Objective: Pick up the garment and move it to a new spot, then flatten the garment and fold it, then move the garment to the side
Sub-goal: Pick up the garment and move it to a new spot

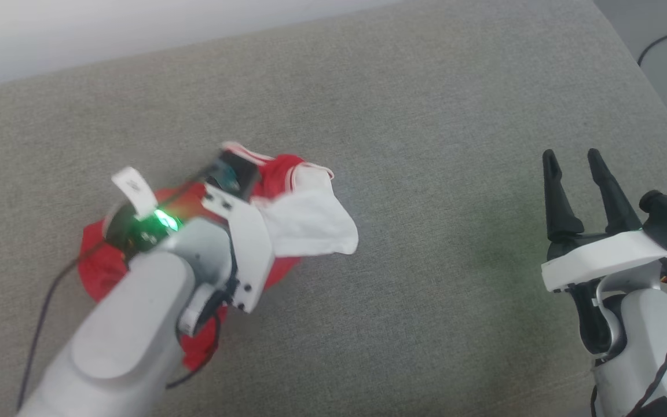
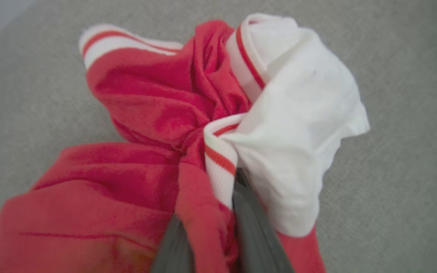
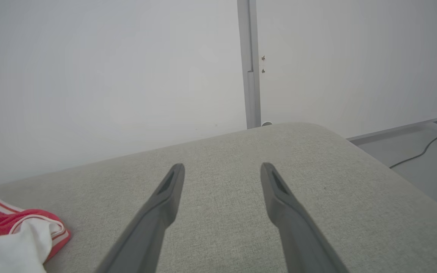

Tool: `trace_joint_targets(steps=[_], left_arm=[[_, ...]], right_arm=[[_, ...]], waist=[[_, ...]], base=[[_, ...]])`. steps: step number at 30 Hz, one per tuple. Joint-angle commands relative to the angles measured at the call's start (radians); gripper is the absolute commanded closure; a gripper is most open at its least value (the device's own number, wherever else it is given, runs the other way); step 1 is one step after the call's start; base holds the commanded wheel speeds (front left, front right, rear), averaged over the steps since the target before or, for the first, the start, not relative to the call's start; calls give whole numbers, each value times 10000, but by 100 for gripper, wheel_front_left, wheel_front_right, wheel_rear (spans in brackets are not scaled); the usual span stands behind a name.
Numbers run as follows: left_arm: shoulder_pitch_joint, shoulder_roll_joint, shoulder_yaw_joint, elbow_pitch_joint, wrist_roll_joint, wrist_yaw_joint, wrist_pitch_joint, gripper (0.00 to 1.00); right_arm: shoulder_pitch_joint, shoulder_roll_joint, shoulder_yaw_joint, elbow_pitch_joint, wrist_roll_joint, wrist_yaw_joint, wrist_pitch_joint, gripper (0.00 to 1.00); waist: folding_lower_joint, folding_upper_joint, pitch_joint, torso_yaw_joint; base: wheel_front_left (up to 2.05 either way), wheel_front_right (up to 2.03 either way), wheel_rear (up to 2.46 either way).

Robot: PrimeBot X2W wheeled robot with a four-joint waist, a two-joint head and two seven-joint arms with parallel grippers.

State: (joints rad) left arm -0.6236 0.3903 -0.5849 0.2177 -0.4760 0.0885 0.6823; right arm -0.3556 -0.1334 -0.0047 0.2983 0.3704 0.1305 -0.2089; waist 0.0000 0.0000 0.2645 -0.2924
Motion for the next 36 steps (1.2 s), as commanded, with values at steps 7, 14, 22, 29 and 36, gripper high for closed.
trace_joint_targets(steps=[7, 14, 22, 29, 36], left_arm=[[46, -562, -398, 2072, -126, -423, -397, 100], [-351, -1255, -195, 3133, -767, -901, -872, 0], [-594, -1173, 224, 2572, -1052, -1271, -1998, 0], [98, -544, 832, 1731, -1265, -1210, -2998, 0], [1155, 215, 1760, 763, -1545, -874, -4277, 0]], right_arm=[[-246, 61, 246, 413, 137, 4, -227, 0], [-218, -116, 373, 685, 149, 4, -309, 0], [206, -405, 257, 797, 112, 4, -234, 0], [743, -531, 118, 653, -47, 4, 16, 0], [1222, -540, -183, 422, -156, 4, 231, 0]], waist=[[0, 0, 85, -49], [0, 0, -264, 254], [0, 0, -1203, 993], [0, 0, -2078, 1709], [0, 0, -2599, 2319]], base=[[0, 0, 0], [0, 0, 0], [0, 0, 0], [0, 0, 0], [0, 0, 0]])
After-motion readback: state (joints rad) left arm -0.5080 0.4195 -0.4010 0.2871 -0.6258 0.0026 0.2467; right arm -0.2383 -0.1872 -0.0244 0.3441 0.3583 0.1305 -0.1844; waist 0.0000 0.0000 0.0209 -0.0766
